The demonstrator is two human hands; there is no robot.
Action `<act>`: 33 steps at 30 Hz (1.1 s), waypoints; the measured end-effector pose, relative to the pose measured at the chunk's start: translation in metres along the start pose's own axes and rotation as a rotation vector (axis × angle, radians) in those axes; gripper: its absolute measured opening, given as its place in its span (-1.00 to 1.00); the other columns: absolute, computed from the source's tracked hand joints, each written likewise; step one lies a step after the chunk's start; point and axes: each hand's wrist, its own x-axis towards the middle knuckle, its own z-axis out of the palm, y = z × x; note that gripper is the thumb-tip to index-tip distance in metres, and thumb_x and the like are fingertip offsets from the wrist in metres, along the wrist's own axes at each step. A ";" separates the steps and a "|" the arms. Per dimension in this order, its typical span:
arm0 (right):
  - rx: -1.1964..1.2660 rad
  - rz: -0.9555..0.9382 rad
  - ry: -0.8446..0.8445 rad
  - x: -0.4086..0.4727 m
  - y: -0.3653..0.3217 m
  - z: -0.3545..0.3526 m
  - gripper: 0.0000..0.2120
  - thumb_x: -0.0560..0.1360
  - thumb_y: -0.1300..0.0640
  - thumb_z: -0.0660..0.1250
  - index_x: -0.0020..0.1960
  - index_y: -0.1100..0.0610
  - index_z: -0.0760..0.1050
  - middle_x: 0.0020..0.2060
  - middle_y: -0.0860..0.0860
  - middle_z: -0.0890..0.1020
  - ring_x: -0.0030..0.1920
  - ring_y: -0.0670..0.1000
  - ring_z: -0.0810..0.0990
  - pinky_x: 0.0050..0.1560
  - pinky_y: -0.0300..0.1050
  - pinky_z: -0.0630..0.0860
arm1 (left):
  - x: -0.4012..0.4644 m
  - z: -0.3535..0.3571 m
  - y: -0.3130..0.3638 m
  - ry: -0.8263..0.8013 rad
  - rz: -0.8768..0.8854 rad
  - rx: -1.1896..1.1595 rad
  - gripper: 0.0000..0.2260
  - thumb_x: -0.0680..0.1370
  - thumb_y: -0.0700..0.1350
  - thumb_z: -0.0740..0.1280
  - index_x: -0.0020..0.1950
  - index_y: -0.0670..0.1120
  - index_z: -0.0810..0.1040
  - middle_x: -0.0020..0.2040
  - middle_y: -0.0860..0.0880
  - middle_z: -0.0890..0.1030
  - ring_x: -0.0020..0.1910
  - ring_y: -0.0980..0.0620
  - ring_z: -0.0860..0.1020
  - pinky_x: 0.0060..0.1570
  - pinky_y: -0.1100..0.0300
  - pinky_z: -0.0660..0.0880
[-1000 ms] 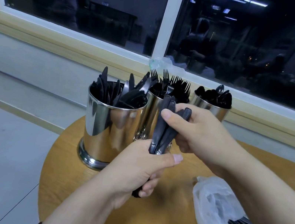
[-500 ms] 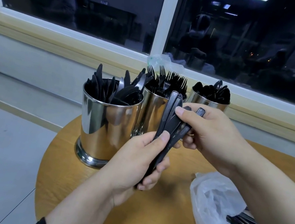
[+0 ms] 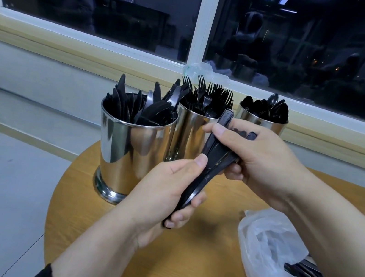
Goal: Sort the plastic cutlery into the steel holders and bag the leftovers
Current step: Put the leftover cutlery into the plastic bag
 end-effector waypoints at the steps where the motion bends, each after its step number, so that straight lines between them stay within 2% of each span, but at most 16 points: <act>1: 0.003 0.000 0.000 0.000 0.000 0.000 -0.74 0.59 0.03 0.38 0.01 0.26 0.60 -0.32 0.14 0.51 -0.43 0.00 0.27 -0.40 -0.12 0.17 | 0.000 0.000 0.000 -0.005 -0.001 -0.004 -0.57 0.61 0.26 0.24 0.09 -0.10 0.61 -0.32 -0.07 0.45 -0.53 0.08 0.20 -0.55 0.22 0.09; 4: -0.035 -0.023 0.028 0.001 -0.002 -0.001 -0.80 0.62 0.07 0.35 -0.12 0.15 0.61 -0.41 0.04 0.55 -0.43 0.01 0.25 -0.46 -0.22 0.23 | 0.000 0.001 0.001 -0.008 -0.011 -0.110 -0.46 0.64 0.30 0.16 0.25 -0.13 0.60 -0.27 -0.09 0.52 -0.54 0.07 0.26 -0.57 0.22 0.13; 7: -0.051 -0.058 0.122 0.004 -0.007 -0.006 -0.78 0.62 0.08 0.35 -0.10 0.22 0.58 -0.43 0.01 0.53 -0.43 0.01 0.25 -0.45 -0.20 0.21 | 0.002 -0.001 0.002 0.031 0.017 -0.225 -0.42 0.67 0.29 0.05 0.30 -0.09 0.63 -0.12 -0.15 0.65 -0.49 0.02 0.44 -0.59 0.27 0.30; 10: -0.024 -0.097 0.200 0.009 -0.013 -0.012 -0.77 0.63 0.10 0.34 -0.08 0.26 0.56 -0.42 0.00 0.55 -0.42 0.01 0.24 -0.41 -0.14 0.18 | 0.002 -0.002 0.003 0.123 0.037 -0.343 -0.46 0.71 0.21 0.04 0.30 -0.12 0.64 -0.01 -0.19 0.71 -0.34 -0.01 0.60 -0.47 0.25 0.50; 12: -0.006 -0.121 0.239 0.009 -0.020 -0.014 -0.80 0.63 0.11 0.33 -0.13 0.19 0.56 -0.41 -0.01 0.57 -0.43 0.00 0.24 -0.42 -0.15 0.17 | 0.002 -0.001 0.004 0.187 0.064 -0.422 -0.49 0.73 0.15 0.06 0.32 -0.18 0.60 -0.02 -0.21 0.71 -0.26 -0.05 0.65 -0.35 0.20 0.59; 14: -0.010 -0.149 0.271 0.010 -0.026 -0.014 -0.80 0.63 0.12 0.33 -0.14 0.16 0.55 -0.39 -0.01 0.59 -0.44 -0.01 0.24 -0.41 -0.16 0.17 | 0.001 0.001 0.006 0.246 0.095 -0.478 -0.54 0.74 0.10 0.08 0.31 -0.22 0.58 -0.04 -0.23 0.71 -0.23 -0.09 0.67 -0.30 0.17 0.62; 17: -0.030 -0.182 0.312 0.012 -0.035 -0.012 -0.78 0.64 0.13 0.32 -0.04 0.30 0.54 -0.40 -0.02 0.60 -0.45 -0.02 0.26 -0.42 -0.17 0.17 | 0.001 0.002 0.007 0.385 0.132 -0.429 -0.63 0.75 0.03 0.11 0.19 -0.18 0.60 0.04 -0.29 0.70 -0.20 -0.15 0.71 -0.33 0.15 0.63; 19: -0.032 -0.207 0.325 0.014 -0.042 -0.010 -0.72 0.64 0.12 0.32 0.01 0.39 0.51 -0.39 -0.02 0.61 -0.46 -0.04 0.27 -0.43 -0.19 0.20 | 0.000 0.000 0.007 0.510 0.168 -0.341 -0.68 0.74 0.00 0.16 0.06 -0.15 0.63 0.00 -0.35 0.66 -0.23 -0.18 0.72 -0.41 0.14 0.61; 22: -0.037 -0.256 0.343 0.018 -0.057 -0.005 -0.70 0.64 0.10 0.32 -0.02 0.37 0.51 -0.36 0.01 0.63 -0.46 -0.03 0.28 -0.44 -0.21 0.24 | -0.006 -0.007 0.007 0.670 0.274 -0.180 -0.66 0.74 -0.01 0.18 -0.07 -0.16 0.62 -0.29 -0.17 0.64 -0.40 -0.10 0.63 -0.50 0.18 0.49; 25: -0.024 -0.309 0.351 0.027 -0.078 0.007 -0.71 0.64 0.10 0.32 -0.06 0.36 0.48 -0.30 0.08 0.64 -0.50 -0.05 0.33 -0.45 -0.23 0.24 | -0.014 -0.018 0.010 0.780 0.348 -0.124 -0.64 0.73 -0.03 0.19 -0.14 -0.17 0.59 -0.41 -0.11 0.55 -0.49 -0.06 0.52 -0.53 0.20 0.37; 29: -0.076 -0.375 0.358 0.052 -0.098 0.028 -0.61 0.59 0.06 0.36 -0.02 0.44 0.45 -0.25 0.26 0.54 -0.43 0.05 0.28 -0.41 -0.11 0.24 | -0.016 -0.033 0.014 0.832 0.354 -0.113 -0.65 0.73 -0.04 0.20 -0.19 -0.16 0.57 -0.45 -0.10 0.51 -0.52 -0.07 0.50 -0.52 0.17 0.34; 31: -0.123 -0.387 0.346 0.064 -0.102 0.039 -0.60 0.56 0.02 0.37 -0.04 0.40 0.46 -0.24 0.35 0.47 -0.39 0.20 0.24 -0.37 0.03 0.28 | -0.017 -0.037 0.015 0.843 0.355 -0.119 -0.65 0.72 -0.05 0.21 -0.20 -0.15 0.56 -0.46 -0.10 0.50 -0.51 -0.08 0.50 -0.52 0.17 0.33; 33: -0.159 -0.381 0.340 0.075 -0.103 0.048 -0.61 0.56 0.01 0.37 -0.05 0.39 0.46 -0.26 0.38 0.42 -0.35 0.29 0.20 -0.38 0.13 0.22 | -0.018 -0.041 0.016 0.849 0.355 -0.123 -0.64 0.72 -0.05 0.21 -0.21 -0.16 0.56 -0.46 -0.10 0.50 -0.52 -0.09 0.50 -0.52 0.17 0.33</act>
